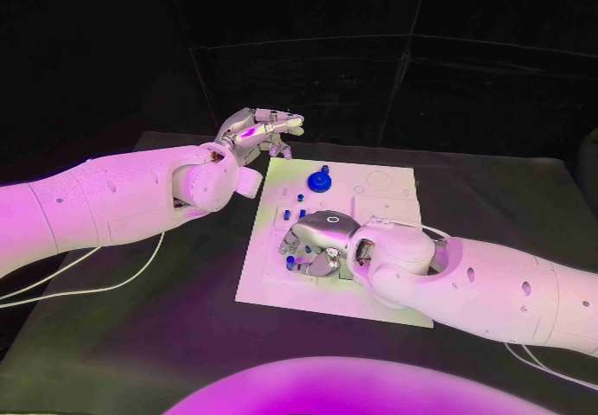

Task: Assemble the parts on the task board

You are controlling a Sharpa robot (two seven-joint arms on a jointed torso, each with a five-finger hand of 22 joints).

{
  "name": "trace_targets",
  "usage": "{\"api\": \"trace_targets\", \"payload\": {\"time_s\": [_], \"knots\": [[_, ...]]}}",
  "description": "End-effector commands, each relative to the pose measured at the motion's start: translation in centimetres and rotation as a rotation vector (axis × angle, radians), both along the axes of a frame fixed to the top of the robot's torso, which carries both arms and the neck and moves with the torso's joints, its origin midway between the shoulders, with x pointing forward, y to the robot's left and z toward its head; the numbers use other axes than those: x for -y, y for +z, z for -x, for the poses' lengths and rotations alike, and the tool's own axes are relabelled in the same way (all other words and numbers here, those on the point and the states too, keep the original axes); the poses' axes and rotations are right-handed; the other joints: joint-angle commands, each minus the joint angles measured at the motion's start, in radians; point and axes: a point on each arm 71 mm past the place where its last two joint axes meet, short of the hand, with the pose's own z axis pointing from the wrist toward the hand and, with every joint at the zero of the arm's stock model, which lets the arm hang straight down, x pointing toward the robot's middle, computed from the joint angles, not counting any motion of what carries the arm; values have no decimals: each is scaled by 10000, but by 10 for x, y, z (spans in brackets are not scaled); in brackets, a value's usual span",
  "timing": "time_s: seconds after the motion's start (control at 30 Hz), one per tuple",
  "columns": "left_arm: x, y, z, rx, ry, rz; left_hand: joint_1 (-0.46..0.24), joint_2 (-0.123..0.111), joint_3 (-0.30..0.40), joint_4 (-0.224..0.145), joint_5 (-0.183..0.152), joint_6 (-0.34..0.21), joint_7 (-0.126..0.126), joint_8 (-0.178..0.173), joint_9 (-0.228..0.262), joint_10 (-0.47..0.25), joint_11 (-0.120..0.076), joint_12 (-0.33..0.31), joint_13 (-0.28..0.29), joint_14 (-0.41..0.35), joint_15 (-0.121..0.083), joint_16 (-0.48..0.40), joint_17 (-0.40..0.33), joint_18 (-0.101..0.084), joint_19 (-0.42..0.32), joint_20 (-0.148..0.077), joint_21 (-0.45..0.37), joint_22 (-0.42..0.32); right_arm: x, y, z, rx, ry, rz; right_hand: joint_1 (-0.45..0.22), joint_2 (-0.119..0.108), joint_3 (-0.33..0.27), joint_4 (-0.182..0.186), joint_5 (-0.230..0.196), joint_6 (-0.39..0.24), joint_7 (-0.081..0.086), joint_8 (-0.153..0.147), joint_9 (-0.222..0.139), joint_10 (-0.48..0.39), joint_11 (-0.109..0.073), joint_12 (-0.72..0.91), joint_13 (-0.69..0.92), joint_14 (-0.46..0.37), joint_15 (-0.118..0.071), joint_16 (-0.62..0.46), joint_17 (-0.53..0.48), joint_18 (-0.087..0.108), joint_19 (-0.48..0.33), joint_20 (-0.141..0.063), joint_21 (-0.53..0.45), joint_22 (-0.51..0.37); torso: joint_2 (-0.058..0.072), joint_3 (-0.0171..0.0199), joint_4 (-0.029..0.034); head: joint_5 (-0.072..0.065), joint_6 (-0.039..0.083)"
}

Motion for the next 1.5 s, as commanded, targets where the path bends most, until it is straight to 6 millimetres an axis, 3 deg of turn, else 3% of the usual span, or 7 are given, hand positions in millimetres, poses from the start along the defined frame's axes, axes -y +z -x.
{"api": "trace_targets", "payload": {"time_s": [0.03, 0.33, 0.6, 0.7, 0.9, 1.27, 1.5], "knots": [[1, 1, 0, 5, -119, 86, -3, 57, -75, -8, 16, -49, -6, -22, -2, -59, -23, 60, 14, -73, 29, -52, -10, 134, 10, 19, -58, -13, 0, 5, 0, 176, 21, -553, -15, -13, -150, -30, -33, -120, 21, 4, 22, -129, 15, 6, 16, -97, 6, -118, -178, 171, -105, 30, -142, -200, -4, 2, 0, 6, 5], [0, 1, 0, -29, -120, 74, 29, 79, -125, -5, 15, -58, -3, -19, -1, -84, -19, 85, 17, -86, 31, -54, -34, 133, 18, 20, -87, -34, 17, 15, -1, 674, -462, -1936, 12, -5, -1053, -96, 103, -1070, 46, -17, 3, -565, 17, 254, 36, -217, 20, -304, -513, 244, -273, 47, -511, -675, -8, 5, -13, -61, 80], [-1, 0, 0, -65, -119, 56, 29, 79, -125, -5, 15, -58, -3, -19, -1, -84, -19, 85, 17, -86, 31, -54, -34, 133, 18, 20, -87, -34, 69, 22, -2, 52, -1926, -2760, -37, 323, -1526, 116, 337, 39, 66, 352, 171, 585, -64, 1136, 175, 46, -35, 49, -69, 142, 139, 30, -165, -113, -25, 11, -46, -388, 241], [-2, 0, 1, -77, -109, 43, 29, 79, -125, -5, 15, -58, -3, -19, -1, -84, -19, 85, 17, -86, 31, -54, -34, 133, 18, 20, -87, -34, 101, 21, -4, -850, -3042, -2604, -636, -38, -2338, 527, -46, 163, -268, 442, 171, 2731, -571, 2577, 928, 411, -432, 905, 1243, -106, 868, -291, 769, 1346, -51, -20, -82, -575, 442], [-4, -1, 1, -90, -75, 19, 29, 79, -125, -5, 15, -58, -3, -19, -1, -84, -19, 85, 17, -86, 31, -54, -34, 133, 18, 20, -87, -34, 153, 17, -1, -1935, -4856, -1973, -1222, 48, -3693, 1379, 184, 508, -563, 1065, 329, 3480, -838, 5622, 3818, 551, -677, 1329, 1782, -349, 1459, -612, 1627, 2731, -97, -26, -254, -1034, 588], [-7, -2, 3, -115, -51, 0, 69, 106, -137, -14, 17, -57, -8, -14, 1, -96, -24, 99, 19, -90, 31, -50, -37, 133, 24, 21, -103, -46, 212, 16, 8, -1955, -7123, -585, -1129, 662, -5168, 2655, 1207, 585, -737, 2231, 579, 3489, -953, 10651, 9798, 676, -767, 2153, 3074, -512, 1736, -688, 2237, 3725, -137, -27, -482, -1417, 616], [-8, -3, 3, -141, -49, -9, 95, 126, -136, -20, 17, -56, -10, -11, 2, -101, -27, 107, 19, -93, 29, -50, -46, 134, 27, 20, -111, -51, 218, 11, 11, -1810, -7585, 187, -1504, 781, -5631, 2849, 986, 484, -744, 2509, 624, 3704, -952, 11317, 10748, 725, -757, 2357, 3456, -543, 1784, -666, 2346, 3920, -127, -36, -444, -1520, 622]]}}
